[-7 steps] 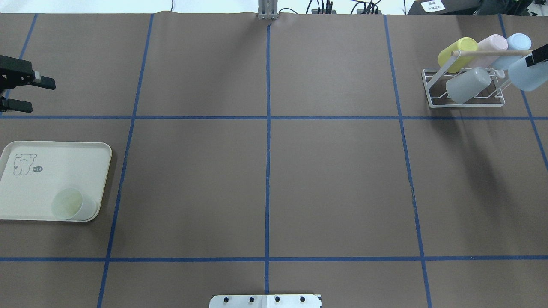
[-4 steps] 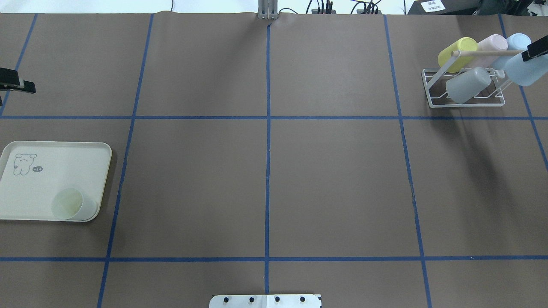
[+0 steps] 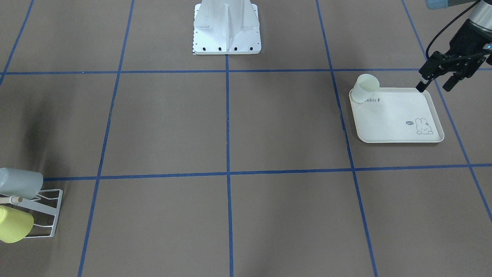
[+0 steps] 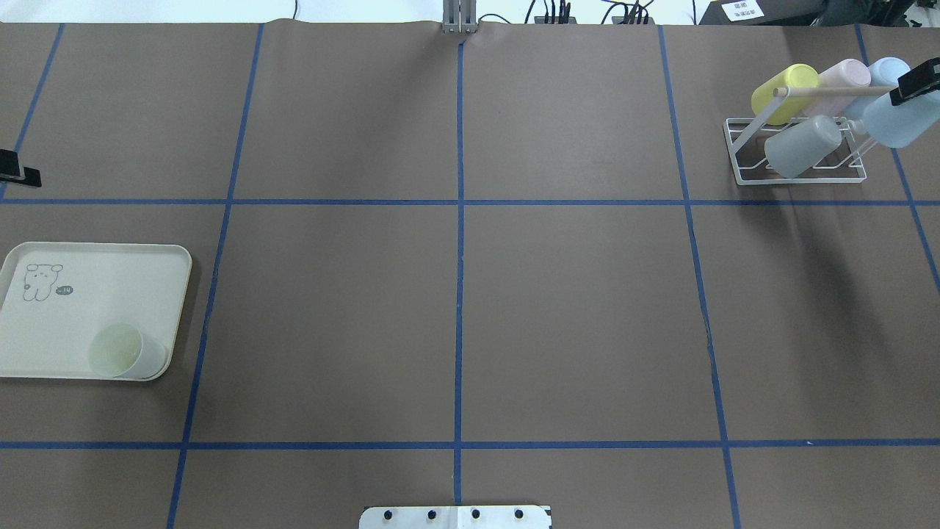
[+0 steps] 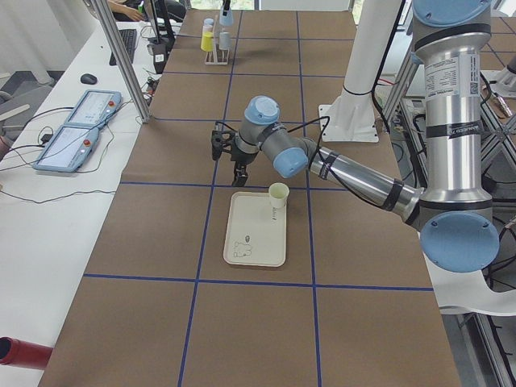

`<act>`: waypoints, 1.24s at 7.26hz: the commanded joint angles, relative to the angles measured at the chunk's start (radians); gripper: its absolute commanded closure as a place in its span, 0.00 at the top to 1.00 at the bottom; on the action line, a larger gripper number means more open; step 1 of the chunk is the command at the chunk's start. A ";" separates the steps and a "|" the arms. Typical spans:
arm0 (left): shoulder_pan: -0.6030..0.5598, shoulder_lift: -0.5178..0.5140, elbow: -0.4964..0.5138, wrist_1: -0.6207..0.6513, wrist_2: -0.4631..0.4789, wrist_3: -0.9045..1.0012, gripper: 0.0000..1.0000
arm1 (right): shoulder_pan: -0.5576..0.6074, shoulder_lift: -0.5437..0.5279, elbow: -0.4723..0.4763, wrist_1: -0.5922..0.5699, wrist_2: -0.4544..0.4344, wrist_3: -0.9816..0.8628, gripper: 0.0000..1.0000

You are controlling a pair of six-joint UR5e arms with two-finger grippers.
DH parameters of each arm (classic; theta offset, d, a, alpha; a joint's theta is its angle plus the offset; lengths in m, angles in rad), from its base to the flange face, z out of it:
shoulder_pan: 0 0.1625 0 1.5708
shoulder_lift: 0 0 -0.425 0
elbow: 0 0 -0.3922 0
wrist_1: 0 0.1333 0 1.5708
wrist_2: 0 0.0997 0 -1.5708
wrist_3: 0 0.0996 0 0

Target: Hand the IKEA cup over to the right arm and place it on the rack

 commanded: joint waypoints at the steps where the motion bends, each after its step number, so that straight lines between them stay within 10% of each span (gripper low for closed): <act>1: 0.047 0.026 -0.006 0.002 0.002 0.002 1.00 | -0.004 0.037 -0.047 -0.001 0.000 0.003 0.26; 9: 0.110 0.096 -0.059 0.003 0.037 0.001 1.00 | -0.014 0.056 -0.087 0.008 0.045 0.005 0.27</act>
